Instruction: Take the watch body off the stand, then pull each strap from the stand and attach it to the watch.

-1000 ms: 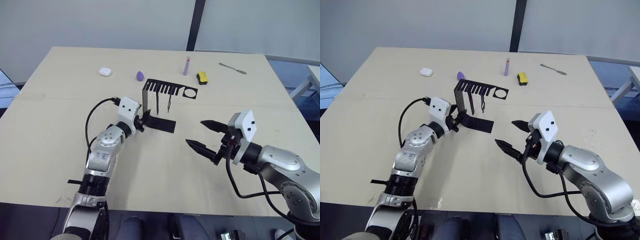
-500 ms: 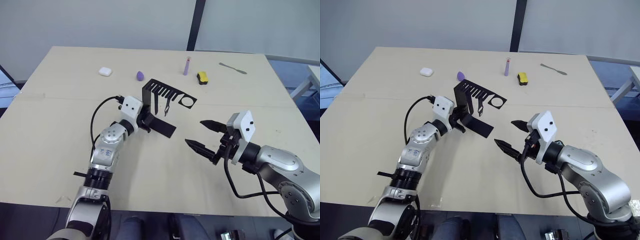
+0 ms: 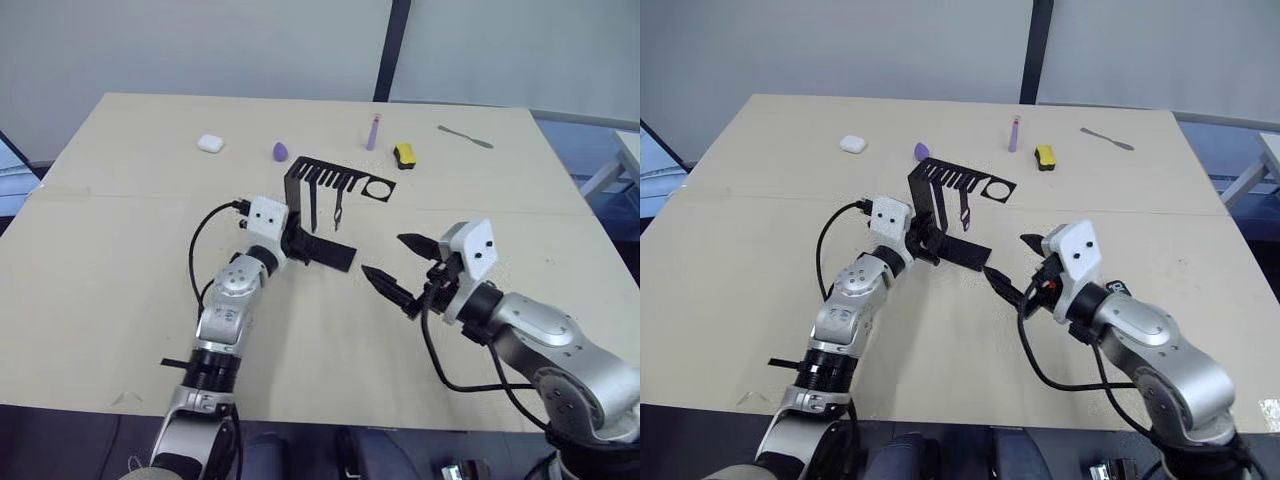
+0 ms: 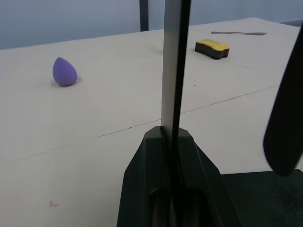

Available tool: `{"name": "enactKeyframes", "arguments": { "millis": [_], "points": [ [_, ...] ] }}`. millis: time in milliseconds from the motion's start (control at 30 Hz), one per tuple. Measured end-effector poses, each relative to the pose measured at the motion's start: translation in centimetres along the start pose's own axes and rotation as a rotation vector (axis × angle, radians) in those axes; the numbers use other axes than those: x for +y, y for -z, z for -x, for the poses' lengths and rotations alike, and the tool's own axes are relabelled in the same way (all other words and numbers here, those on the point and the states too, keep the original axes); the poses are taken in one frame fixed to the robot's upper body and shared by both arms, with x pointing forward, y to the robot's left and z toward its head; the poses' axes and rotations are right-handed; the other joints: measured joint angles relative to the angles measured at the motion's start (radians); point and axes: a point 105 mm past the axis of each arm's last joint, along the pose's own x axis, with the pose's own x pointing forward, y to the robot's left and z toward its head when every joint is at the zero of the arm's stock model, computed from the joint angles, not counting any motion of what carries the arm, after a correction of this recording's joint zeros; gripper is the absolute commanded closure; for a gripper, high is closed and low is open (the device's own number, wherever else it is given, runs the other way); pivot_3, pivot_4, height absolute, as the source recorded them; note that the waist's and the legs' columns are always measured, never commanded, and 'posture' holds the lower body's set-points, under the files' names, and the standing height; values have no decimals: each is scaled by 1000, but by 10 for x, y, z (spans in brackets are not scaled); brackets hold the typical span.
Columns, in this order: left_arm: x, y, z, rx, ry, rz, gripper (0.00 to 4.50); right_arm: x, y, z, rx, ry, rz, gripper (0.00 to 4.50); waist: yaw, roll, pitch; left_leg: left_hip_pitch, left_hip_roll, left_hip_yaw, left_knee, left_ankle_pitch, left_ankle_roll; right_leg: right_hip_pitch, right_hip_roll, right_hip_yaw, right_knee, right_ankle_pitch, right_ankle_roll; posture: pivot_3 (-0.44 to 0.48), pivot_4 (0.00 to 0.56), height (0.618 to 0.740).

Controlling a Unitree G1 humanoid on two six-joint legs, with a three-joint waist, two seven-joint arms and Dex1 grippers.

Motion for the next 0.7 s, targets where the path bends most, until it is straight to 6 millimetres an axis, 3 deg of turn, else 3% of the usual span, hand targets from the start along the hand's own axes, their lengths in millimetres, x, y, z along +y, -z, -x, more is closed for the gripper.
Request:
{"name": "enactKeyframes", "arguments": {
  "millis": [300,700],
  "points": [
    [-6,-1,-2,9,-17,-9,4407,9,-5,-32,-25,114,-70,0,-2,0,0,0,0,0,-1,0,-1,-1,0,0,1,0,0,0,150,740],
    [-12,-2,1,1,-13,-55,4407,4,-5,-70,-15,208,-71,0,-3,0,0,-1,0,0,-1,0,-1,-2,0,0,0,0,0,0,150,740]
  ]
}}
